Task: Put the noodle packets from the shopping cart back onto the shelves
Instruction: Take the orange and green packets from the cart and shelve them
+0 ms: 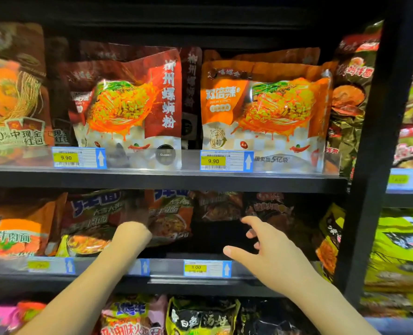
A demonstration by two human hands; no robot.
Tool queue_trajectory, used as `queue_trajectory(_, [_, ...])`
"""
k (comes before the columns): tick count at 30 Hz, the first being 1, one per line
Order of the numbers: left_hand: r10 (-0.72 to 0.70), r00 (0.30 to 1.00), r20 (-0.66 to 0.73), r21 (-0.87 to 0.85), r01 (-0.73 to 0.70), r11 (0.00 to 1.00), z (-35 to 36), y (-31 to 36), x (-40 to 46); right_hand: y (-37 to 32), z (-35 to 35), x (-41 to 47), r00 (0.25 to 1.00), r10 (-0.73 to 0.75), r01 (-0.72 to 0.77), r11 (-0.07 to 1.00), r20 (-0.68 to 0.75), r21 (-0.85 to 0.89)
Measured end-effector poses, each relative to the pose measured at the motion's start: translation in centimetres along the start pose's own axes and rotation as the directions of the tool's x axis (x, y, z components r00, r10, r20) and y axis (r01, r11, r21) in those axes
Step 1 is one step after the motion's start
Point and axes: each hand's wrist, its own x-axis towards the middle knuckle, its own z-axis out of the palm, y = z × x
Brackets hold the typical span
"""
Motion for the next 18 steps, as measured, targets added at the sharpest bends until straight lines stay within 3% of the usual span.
queue_trajectory(4, [0.098,0.993,-0.072,-0.040,-0.101,0.994,0.7,0.1,1.7,-0.2,0.3,0.1,1.000,-0.002,0.002,1.000,0.005,0.003])
queue_trajectory(12, [0.107,0.994,0.029,0.020,-0.108,0.994,-1.4,0.5,-2.0,-1.3,0.6,-0.5,1.000,0.015,-0.015,1.000,-0.001,-0.022])
queue_trajectory(18, [0.379,0.923,0.062,0.123,-0.384,0.915,-5.1,-4.5,-7.6,-4.0,0.9,-1.4,0.997,0.045,-0.032,0.979,0.062,-0.202])
